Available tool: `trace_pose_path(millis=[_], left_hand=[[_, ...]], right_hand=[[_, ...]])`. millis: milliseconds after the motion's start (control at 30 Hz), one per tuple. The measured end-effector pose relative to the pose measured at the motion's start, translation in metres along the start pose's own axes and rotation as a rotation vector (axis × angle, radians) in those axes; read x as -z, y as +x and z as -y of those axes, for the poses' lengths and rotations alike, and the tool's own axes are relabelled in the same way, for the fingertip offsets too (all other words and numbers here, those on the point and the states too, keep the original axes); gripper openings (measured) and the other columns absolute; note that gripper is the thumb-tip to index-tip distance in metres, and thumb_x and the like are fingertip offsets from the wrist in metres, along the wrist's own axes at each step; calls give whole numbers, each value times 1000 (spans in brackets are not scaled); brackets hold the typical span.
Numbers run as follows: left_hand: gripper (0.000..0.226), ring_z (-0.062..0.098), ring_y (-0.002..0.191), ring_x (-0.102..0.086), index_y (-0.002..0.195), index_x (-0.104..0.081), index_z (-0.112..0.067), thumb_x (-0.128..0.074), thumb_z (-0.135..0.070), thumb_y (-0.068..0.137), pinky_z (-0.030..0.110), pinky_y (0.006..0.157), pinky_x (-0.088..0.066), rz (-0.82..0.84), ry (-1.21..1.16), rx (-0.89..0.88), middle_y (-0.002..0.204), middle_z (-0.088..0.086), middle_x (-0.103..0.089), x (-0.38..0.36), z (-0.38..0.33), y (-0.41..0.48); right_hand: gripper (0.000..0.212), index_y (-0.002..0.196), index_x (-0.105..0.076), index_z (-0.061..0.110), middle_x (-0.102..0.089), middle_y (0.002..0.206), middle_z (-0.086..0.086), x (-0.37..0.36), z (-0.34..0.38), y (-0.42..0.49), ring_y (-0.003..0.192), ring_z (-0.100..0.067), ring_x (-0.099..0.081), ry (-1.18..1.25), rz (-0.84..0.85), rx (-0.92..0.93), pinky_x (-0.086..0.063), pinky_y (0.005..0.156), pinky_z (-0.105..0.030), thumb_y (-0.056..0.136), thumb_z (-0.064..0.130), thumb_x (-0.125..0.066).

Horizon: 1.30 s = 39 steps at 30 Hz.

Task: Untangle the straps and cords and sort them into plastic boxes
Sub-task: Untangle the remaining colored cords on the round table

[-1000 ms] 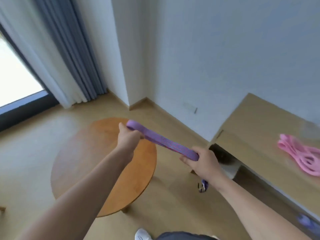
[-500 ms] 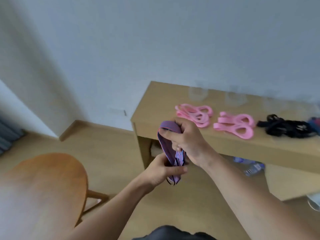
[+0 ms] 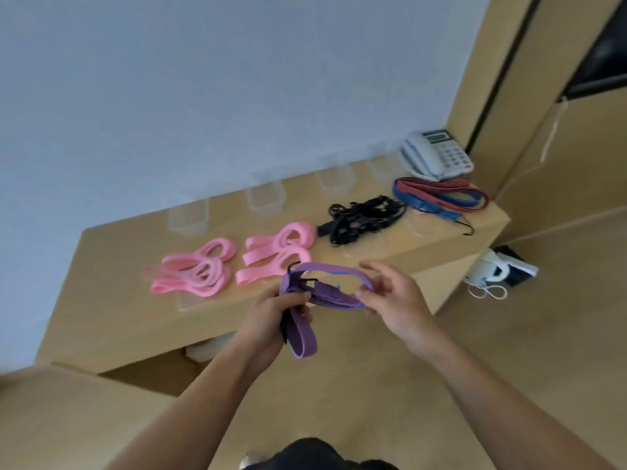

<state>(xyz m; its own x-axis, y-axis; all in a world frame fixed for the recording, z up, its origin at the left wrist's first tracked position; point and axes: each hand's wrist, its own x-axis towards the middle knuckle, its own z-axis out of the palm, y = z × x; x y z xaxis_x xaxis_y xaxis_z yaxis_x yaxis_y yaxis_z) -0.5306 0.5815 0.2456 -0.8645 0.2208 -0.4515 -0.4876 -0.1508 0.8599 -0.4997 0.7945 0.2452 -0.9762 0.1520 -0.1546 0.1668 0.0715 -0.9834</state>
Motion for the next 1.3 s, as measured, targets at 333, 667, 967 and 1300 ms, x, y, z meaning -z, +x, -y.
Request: trace_pose_path(millis=[333,667,967,1300], left_hand=[[15,18,57,-64,86,-56,-15,-67,-14,96,32,52,-53,219,24,171,68,5,-60,-162,-6,120],[63,15,115,-66,142,-57,-2,-64,-42,95,29,97,-53,581,-97,408,119,4,-73,-245,-49,253],[39,15,129,-52,139,-59,-28,-59,-40,102,24,101,-37,197,1105,-245,138,-5,-58,-212,-65,325],[40,26,131,-51,137,-64,-16,-65,-28,99,28,108,-34,-88,1266,-395,135,2,-64,-209,-37,305]], right_hand=[[41,115,-60,42,-69,110,9,64,-26,48,107,-9,-64,-37,16,-25,-53,86,-23,76,36,-73],[11,91,-65,7,-69,68,-3,161,-27,168,60,-16,-63,-78,-398,-305,-49,56,-26,83,10,-73],[13,88,-55,28,-60,69,8,219,-15,283,63,-15,-59,-776,-236,-182,-46,53,-31,82,28,-67],[77,155,-22,22,-38,146,-5,235,-57,377,129,-27,-44,-1447,196,84,-42,102,-41,93,56,-54]])
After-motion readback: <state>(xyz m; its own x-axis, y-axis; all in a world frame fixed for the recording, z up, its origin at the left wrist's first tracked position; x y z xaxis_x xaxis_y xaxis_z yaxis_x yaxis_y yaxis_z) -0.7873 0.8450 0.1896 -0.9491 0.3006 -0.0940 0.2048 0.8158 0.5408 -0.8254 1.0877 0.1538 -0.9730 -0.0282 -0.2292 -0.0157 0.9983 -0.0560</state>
